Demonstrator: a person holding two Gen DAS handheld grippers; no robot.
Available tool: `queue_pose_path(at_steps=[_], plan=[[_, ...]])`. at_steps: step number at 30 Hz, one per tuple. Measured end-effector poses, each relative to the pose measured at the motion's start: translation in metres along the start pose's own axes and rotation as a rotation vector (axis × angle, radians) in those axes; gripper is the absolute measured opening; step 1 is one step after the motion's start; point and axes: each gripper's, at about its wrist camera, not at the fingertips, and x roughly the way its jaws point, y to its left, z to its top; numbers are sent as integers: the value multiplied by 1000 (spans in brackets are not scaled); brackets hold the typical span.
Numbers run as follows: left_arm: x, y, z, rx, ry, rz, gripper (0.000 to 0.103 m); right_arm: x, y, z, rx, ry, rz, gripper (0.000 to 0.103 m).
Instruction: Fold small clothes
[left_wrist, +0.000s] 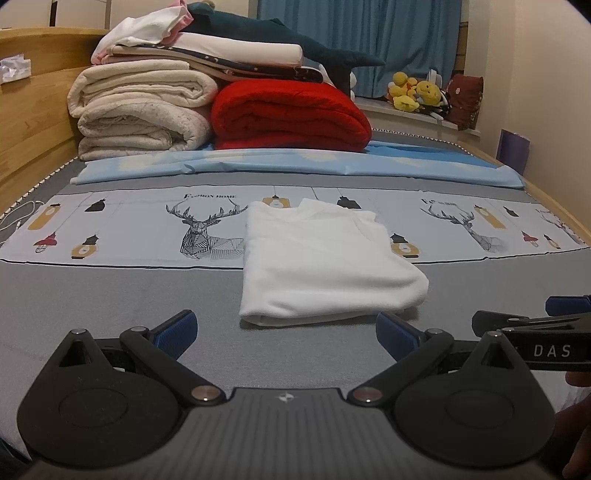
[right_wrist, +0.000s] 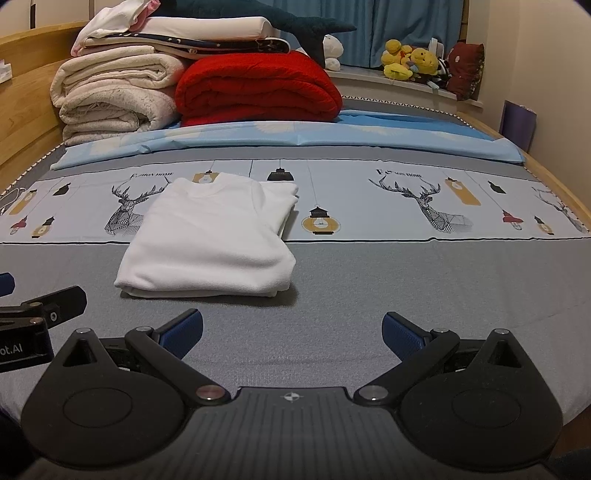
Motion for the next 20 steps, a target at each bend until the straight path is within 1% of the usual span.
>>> queue_pose_path(at_steps=[13, 20], plan=[[0, 0, 0, 5, -7, -2, 103, 2, 0, -2, -6, 5, 7, 102], [-2, 0, -1, 20, -24, -5, 103, 2, 1, -2, -6, 5, 6, 102]])
